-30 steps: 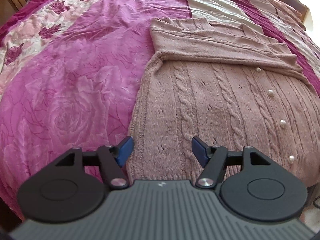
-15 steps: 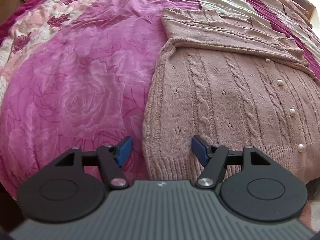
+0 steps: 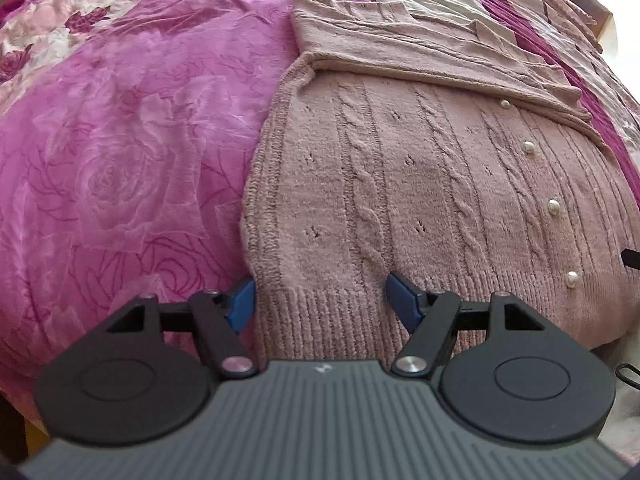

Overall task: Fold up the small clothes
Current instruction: 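Move both grippers to the ribbed hem of the cardigan, then close both grippers on the ribbed hem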

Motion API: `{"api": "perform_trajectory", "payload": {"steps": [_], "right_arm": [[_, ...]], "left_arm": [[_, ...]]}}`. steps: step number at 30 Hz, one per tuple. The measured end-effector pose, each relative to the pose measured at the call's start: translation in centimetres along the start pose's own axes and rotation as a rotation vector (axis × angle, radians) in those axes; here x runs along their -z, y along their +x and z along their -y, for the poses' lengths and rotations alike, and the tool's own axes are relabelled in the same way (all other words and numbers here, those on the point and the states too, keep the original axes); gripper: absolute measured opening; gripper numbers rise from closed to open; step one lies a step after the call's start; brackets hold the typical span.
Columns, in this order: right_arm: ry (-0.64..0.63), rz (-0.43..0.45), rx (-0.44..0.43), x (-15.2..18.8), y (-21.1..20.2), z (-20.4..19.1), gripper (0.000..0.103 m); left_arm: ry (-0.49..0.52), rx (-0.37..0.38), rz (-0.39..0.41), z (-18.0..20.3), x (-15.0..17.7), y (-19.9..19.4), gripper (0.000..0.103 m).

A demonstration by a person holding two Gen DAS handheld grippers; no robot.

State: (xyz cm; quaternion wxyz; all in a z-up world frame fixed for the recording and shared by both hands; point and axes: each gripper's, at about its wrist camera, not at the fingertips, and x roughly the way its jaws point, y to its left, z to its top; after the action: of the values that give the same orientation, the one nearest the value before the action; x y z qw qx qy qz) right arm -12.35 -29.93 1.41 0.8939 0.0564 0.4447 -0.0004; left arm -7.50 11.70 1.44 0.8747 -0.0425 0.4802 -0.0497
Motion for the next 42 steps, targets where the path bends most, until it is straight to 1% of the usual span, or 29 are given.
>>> {"api": "perform_trajectory", "payload": {"steps": [4,9,13,16,19,22,24,25,26,27,28,29,30,33,36,40,42], "right_arm": [[-0.011,0.013,0.002,0.2,-0.2,-0.1,0.087],[-0.010,0.030,0.010,0.3,-0.8,0.0,0.076],[-0.005,0.046,0.005,0.4,-1.3,0.1,0.071],[-0.005,0.051,-0.010,0.4,-1.6,0.1,0.067],[-0.016,0.050,-0.044,0.5,-1.7,-0.1,0.065],[-0.015,0.037,-0.081,0.6,-1.2,-0.4,0.054],[-0.004,0.040,-0.091,0.6,-0.9,-0.5,0.040],[0.000,0.043,-0.096,0.6,-0.8,-0.4,0.037],[0.006,0.046,-0.101,0.6,-0.9,-0.4,0.031],[0.012,0.049,-0.107,0.6,-0.9,-0.3,0.025],[0.015,0.051,-0.111,0.5,-0.9,-0.2,0.023],[0.019,0.057,-0.114,0.5,-0.9,-0.2,0.019],[0.026,0.063,-0.119,0.5,-1.0,-0.1,0.016],[0.068,0.090,-0.150,0.4,-1.4,0.4,0.013],[0.111,0.130,-0.187,0.2,-1.9,0.9,0.012],[0.185,0.186,-0.261,-0.6,-2.5,1.6,0.012],[0.215,0.210,-0.284,-1.1,-2.6,1.8,0.012]], "left_arm": [[-0.003,-0.003,0.006,0.1,-0.1,0.1,0.069],[-0.009,-0.003,0.017,0.2,-0.1,0.0,0.069],[-0.017,0.012,0.029,0.2,0.0,-0.2,0.069],[-0.015,0.015,0.033,0.2,0.0,-0.1,0.069],[-0.007,0.015,0.041,0.4,0.0,-0.1,0.067],[0.005,0.003,0.053,0.6,0.0,0.0,0.061],[0.018,-0.009,0.060,0.8,0.0,0.0,0.052],[0.023,-0.012,0.064,0.8,0.0,-0.1,0.049],[0.028,-0.012,0.070,0.8,0.0,-0.2,0.041],[0.027,0.001,0.074,0.8,0.0,-0.2,0.026],[0.012,0.033,0.074,0.6,-0.1,-0.3,0.020],[-0.010,0.059,0.071,0.5,-0.2,-0.2,0.016],[-0.019,0.068,0.072,0.6,-0.2,-0.2,0.014],[-0.033,0.078,0.089,0.7,-0.4,-0.3,0.013],[-0.085,0.124,0.116,0.3,-0.7,-0.9,0.013],[-0.143,0.158,0.166,-0.2,-1.5,-1.6,0.013],[-0.170,0.172,0.195,-0.5,-2.0,-2.0,0.012]]}}
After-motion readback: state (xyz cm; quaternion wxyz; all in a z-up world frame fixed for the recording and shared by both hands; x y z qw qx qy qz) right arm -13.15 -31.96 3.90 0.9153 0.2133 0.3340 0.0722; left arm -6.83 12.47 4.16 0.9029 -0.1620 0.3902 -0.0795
